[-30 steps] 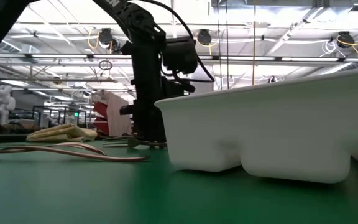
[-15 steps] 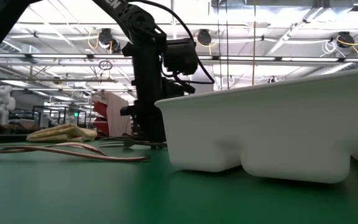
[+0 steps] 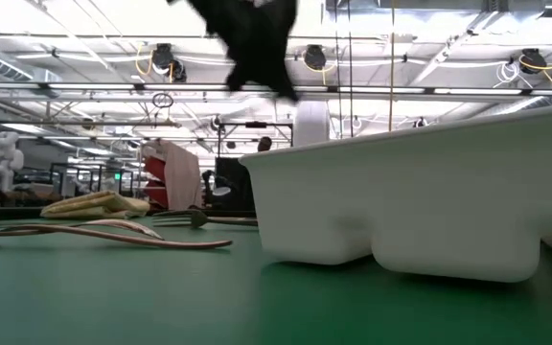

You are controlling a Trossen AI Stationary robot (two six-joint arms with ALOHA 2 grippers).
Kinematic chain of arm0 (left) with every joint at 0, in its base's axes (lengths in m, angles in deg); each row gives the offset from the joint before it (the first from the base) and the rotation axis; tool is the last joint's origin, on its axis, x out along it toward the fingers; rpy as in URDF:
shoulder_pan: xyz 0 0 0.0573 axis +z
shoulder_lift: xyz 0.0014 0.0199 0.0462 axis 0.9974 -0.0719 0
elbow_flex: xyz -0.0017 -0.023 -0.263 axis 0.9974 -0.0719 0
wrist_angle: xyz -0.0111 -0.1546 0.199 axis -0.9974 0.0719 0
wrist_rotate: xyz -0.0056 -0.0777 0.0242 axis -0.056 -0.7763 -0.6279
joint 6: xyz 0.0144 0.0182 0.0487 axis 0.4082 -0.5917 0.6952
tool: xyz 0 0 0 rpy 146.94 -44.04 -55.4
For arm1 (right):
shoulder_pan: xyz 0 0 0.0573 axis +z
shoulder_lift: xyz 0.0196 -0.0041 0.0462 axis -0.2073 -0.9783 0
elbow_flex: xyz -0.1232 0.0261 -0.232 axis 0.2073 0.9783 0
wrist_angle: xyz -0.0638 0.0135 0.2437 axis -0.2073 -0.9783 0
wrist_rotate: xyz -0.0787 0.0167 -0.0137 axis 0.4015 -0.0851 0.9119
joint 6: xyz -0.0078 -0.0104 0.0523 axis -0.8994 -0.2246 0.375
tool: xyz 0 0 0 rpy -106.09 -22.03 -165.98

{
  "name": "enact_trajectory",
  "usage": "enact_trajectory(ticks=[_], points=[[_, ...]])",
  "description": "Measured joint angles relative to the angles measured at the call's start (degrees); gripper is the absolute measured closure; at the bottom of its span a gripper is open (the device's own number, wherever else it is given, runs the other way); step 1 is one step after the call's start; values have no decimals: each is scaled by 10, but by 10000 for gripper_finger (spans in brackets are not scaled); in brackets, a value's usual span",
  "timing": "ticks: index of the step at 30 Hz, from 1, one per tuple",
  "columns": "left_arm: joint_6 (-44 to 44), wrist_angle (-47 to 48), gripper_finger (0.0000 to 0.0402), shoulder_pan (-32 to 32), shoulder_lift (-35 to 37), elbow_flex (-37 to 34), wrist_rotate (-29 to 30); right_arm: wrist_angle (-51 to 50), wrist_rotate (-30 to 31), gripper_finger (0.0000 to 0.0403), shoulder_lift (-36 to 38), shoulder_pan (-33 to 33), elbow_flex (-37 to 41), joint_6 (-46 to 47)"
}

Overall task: Sort silverware
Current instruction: Put the bronze knife into the silverware tray

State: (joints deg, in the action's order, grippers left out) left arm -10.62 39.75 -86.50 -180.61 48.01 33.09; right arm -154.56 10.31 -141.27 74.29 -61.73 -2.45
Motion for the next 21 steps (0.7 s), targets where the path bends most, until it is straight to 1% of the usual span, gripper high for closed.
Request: enact_trajectory(ticks=[2,4,7,9,10,11,13,16,21], points=[[155,-51,368,-36,24,0,0,0,0,264,0,6,0,0],[330,-83,368,-72,42,1,-4,0,-1,264,0,9,0,-1],[581,-82,368,-115,46,1,-6,0,-1,264,0,9,0,3],[717,-79,368,-136,35,1,-1,0,-1,264,0,9,0,15],[767,-85,368,-143,27,1,3,0,0,264,0,9,0,22],[799,-91,368,-148,19,1,4,0,2,264,0,9,0,31],[843,-98,368,-152,2,1,1,0,4,264,0,6,0,45],[933,-111,368,-149,-28,3,9,0,4,264,0,2,0,63],[1148,-102,368,-149,-90,46,15,0,4,264,0,-9,0,83]])
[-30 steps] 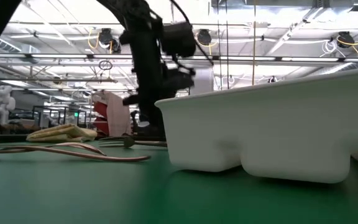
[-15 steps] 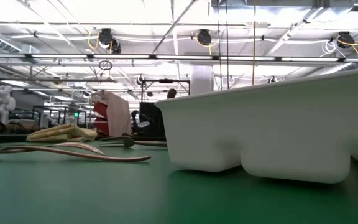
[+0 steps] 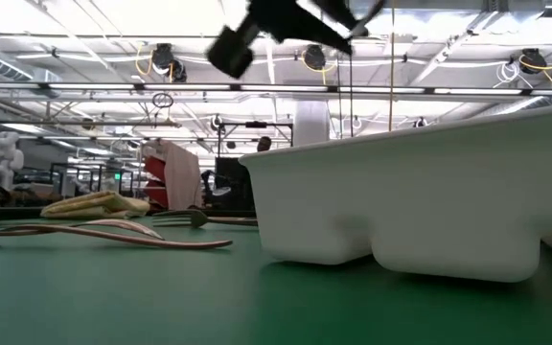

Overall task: Sort silverware
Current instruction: Put the bronze knife into the silverware tray

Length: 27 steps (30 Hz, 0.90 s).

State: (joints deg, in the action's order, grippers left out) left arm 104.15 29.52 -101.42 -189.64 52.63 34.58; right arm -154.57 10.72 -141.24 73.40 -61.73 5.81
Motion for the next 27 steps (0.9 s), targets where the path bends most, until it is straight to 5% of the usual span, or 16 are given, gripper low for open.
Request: enact_trajectory(ticks=[5,12,27], points=[[149,7,368,0,-59,51,0,0,25,264,0,-7,0,8],[227,9,368,-5,-120,108,-14,0,51,264,0,-14,0,8],[233,46,368,-32,-191,132,-61,0,61,264,-1,-15,0,7]])
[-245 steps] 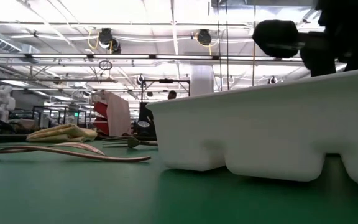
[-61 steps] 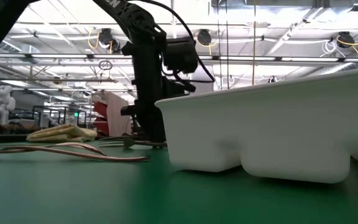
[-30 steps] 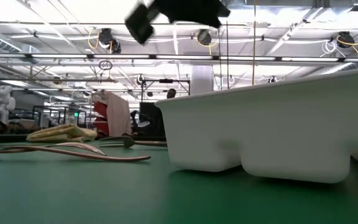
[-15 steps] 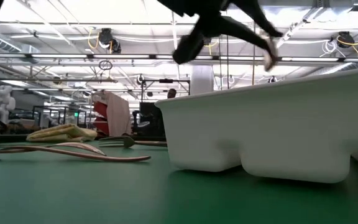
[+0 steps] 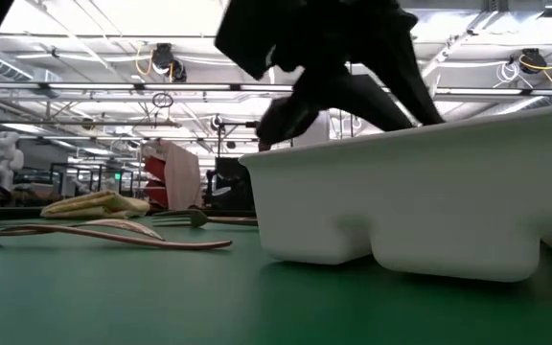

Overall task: Sort silverware
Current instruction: Put the bronze knife into the silverware tray, then put the bronze spoon into the silverware tray

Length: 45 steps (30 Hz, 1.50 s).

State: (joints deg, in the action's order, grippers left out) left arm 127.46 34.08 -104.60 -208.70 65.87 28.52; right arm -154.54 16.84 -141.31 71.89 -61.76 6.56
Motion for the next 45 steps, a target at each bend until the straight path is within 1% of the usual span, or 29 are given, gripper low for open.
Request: enact_trajectory(ticks=[7,11,17,22,24,26,27,29,30,31,33,36,38,39,40,41,42,44,45], points=[[-1,-9,368,-1,-17,0,-4,0,-2,264,0,0,0,0],[-1,-16,366,0,-21,0,-24,0,-2,264,0,0,0,0],[-2,-25,316,0,-21,0,-38,0,-3,264,0,0,0,-2],[-2,-46,307,-1,-21,0,-51,0,-3,264,0,0,0,-4],[-19,-46,306,-1,-21,0,-51,0,-4,264,0,0,0,-4],[-66,-54,305,-1,-21,0,-42,0,-4,264,0,0,0,-4],[-91,-64,305,-1,-21,0,-27,0,-4,264,0,0,0,-4],[-170,-93,305,-1,-14,-1,17,0,-4,264,0,0,0,-4],[-235,-117,305,0,-9,0,42,0,-4,264,0,0,0,-3],[-310,-135,305,2,-3,4,74,0,-2,264,0,0,0,-1],[-480,-137,305,9,17,21,153,0,1,264,0,0,0,6],[-726,-64,305,29,68,53,272,0,2,264,0,0,0,10],[-882,50,305,56,107,73,337,0,4,264,0,0,0,13],[-959,111,305,79,125,82,343,0,10,264,0,0,0,14],[-1034,174,305,105,143,86,333,0,18,264,0,1,0,15],[-1105,232,305,138,159,86,304,0,28,264,0,1,0,16],[-1165,279,305,173,171,86,263,0,36,264,0,1,0,17],[-1240,351,305,247,184,86,176,0,52,264,0,0,0,17],[-1260,380,305,281,186,86,147,0,60,264,0,0,0,17]])
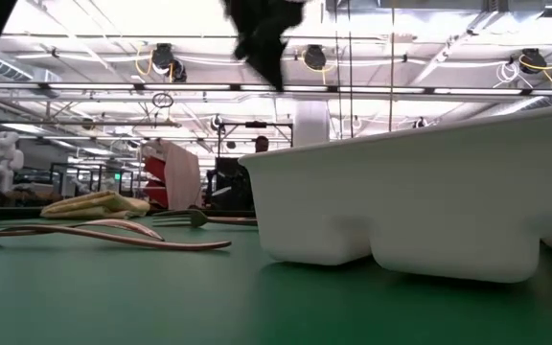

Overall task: Sort silverware
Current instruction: Put the bronze spoon into the silverware tray

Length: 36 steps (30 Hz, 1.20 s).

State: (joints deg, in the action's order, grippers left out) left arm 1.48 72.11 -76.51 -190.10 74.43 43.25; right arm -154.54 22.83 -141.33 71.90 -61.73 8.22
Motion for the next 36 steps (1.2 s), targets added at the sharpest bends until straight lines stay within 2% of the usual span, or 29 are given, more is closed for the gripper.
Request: enact_trajectory(ticks=[2,5,8,10,14,18,22,29,36], points=[[-6,22,305,58,0,-1,-20,0,13,264,0,-2,0,1],[-35,-6,305,136,-13,0,-21,0,15,264,0,-8,0,7],[-108,-31,304,199,-46,0,-74,0,15,264,0,-11,0,14],[-135,-39,304,216,-71,0,-102,0,15,264,0,-15,0,14],[-153,-50,304,205,-123,0,-141,0,14,264,0,-17,0,14],[-165,-66,304,170,-165,-1,-141,0,15,264,0,-17,0,14],[-183,-65,304,151,-196,-1,-114,0,17,264,0,-17,0,14],[-199,-79,304,149,-205,-1,-70,0,17,264,0,-17,0,14],[-213,-78,304,163,-212,-1,-81,0,16,264,0,-17,0,14]])
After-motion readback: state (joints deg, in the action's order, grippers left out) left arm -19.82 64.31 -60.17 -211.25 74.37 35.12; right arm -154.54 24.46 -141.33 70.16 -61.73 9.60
